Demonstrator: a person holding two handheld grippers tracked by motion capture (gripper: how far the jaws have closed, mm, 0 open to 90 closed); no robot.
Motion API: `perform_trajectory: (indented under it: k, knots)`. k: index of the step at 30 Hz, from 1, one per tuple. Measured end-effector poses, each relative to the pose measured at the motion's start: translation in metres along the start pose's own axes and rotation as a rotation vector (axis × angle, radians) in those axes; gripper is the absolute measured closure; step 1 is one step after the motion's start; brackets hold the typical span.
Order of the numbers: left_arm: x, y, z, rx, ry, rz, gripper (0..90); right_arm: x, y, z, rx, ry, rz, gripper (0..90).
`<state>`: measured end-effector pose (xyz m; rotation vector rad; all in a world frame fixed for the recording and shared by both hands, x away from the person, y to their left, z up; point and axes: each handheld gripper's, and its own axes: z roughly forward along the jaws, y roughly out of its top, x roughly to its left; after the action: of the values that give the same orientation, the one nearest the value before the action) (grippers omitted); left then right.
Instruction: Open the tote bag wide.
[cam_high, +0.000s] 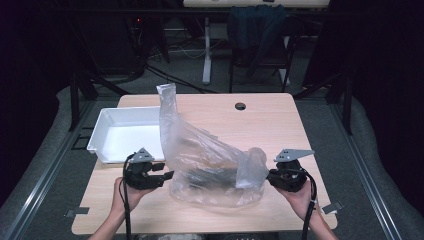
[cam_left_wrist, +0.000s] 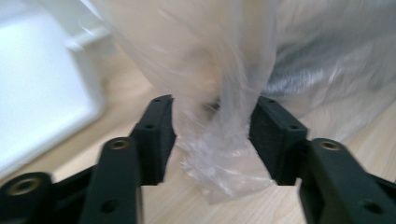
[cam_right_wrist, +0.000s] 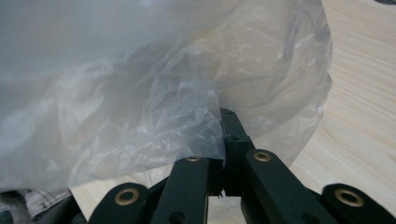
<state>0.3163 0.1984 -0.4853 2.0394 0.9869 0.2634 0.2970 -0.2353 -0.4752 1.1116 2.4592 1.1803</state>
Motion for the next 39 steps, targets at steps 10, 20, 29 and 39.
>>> perform_trajectory:
  k: [10, 20, 29, 39]
  knots:
    - [-0.007, 0.039, 0.019, -0.052, 0.012, -0.021, 50.9, 0.000, 0.000, 0.011, 0.039, 0.002, -0.016, 90.0]
    - [-0.009, 0.010, 0.043, 0.046, -0.007, 0.038, 89.2, -0.006, -0.005, 0.017, 0.070, -0.009, 0.030, 89.9]
    - [-0.006, -0.003, 0.032, 0.066, -0.003, 0.029, 89.4, -0.007, -0.009, 0.015, 0.064, -0.041, 0.013, 48.6]
    - [-0.003, -0.004, 0.043, 0.086, -0.013, 0.020, 89.2, 0.022, -0.003, -0.003, -0.058, -0.048, -0.107, 50.8]
